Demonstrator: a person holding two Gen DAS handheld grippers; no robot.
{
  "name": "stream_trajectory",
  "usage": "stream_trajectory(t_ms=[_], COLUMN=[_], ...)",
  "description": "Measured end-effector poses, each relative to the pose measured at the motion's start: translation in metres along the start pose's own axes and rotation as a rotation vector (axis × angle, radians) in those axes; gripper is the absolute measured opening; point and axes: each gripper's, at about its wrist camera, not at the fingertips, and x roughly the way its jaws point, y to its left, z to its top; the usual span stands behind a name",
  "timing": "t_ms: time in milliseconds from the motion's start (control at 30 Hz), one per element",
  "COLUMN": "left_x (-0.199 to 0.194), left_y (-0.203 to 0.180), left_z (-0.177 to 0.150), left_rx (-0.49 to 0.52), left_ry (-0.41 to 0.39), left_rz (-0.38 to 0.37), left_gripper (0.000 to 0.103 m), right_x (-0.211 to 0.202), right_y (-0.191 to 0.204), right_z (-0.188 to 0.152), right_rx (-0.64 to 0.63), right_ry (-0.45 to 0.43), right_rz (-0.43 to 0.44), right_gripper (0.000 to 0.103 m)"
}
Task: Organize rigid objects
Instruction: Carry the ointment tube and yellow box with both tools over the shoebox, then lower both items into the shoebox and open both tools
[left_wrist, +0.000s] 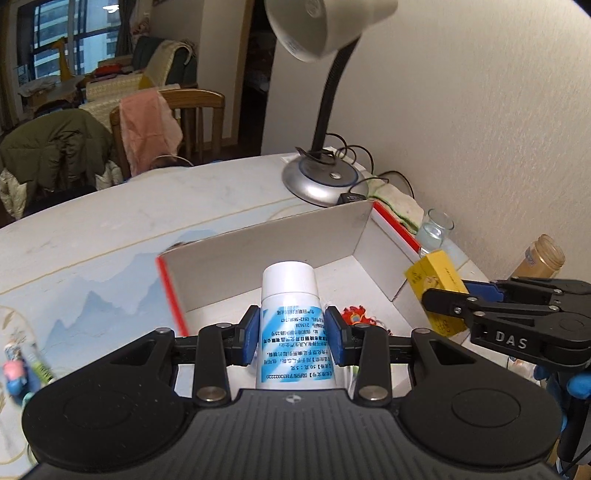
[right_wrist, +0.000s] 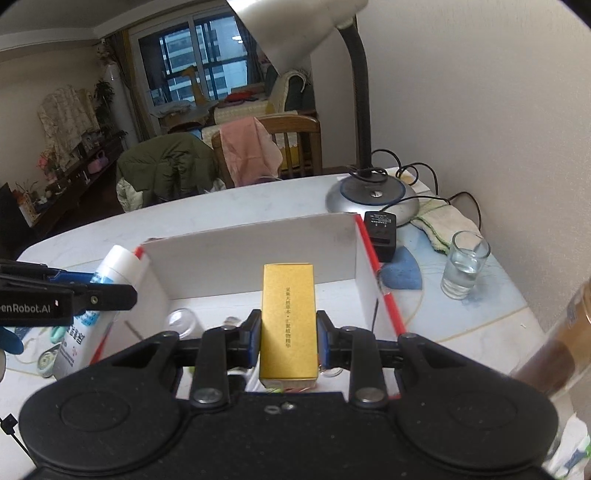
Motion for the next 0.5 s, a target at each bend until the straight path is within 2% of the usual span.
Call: stream_trajectory(t_ms=[500], left_x=[0.08], left_y=[-0.009], left_z=[0.029], left_rx=[0.014], left_ry=[0.095], left_rz=[0.023], left_gripper=[0.037], right_x=[0.064], right_y=[-0.009], right_z=[0.014], right_rx=[-0.056], right_ry=[0.106], right_rz=[0.022], right_gripper=[0.028])
